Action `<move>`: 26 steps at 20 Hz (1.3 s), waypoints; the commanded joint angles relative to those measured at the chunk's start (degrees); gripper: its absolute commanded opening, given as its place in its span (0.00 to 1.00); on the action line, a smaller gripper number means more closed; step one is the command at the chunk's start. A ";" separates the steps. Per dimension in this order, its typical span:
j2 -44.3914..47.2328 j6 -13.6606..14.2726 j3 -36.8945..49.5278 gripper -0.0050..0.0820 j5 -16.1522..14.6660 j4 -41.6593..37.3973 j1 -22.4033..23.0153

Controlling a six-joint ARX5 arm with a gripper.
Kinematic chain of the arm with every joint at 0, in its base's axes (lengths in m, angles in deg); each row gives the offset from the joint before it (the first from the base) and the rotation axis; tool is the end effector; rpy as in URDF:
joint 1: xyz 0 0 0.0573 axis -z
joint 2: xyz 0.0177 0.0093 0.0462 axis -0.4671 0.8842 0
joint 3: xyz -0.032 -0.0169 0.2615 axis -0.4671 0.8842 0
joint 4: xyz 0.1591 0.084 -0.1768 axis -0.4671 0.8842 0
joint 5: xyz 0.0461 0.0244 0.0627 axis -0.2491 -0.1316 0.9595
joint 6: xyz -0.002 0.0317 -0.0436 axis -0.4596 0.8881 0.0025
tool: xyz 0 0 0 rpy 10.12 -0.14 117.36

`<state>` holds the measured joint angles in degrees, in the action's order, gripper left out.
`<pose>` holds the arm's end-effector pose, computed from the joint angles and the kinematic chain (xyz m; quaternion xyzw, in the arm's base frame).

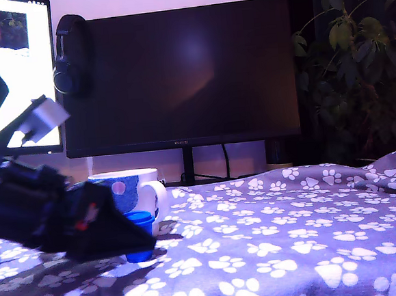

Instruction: Pick up the coffee capsules on the table and drop them inside the coffee cup

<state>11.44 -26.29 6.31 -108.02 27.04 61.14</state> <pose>0.1935 -0.1381 0.0984 0.0330 0.2428 -0.4240 0.8719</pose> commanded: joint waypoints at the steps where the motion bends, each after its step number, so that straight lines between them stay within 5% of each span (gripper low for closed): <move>1: 0.66 0.31 -0.61 0.71 -0.33 -0.04 0.26; 11: 0.66 0.31 -0.68 0.28 -0.31 1.25 0.26; 15: 0.55 0.26 -0.68 0.28 -0.59 0.76 0.26; 22: -0.31 -1.92 -2.89 0.28 -10.29 -0.87 0.26; 26: -1.92 -3.30 -5.90 0.28 -11.93 -0.33 0.24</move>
<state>11.15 -29.11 0.76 -119.56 27.04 61.19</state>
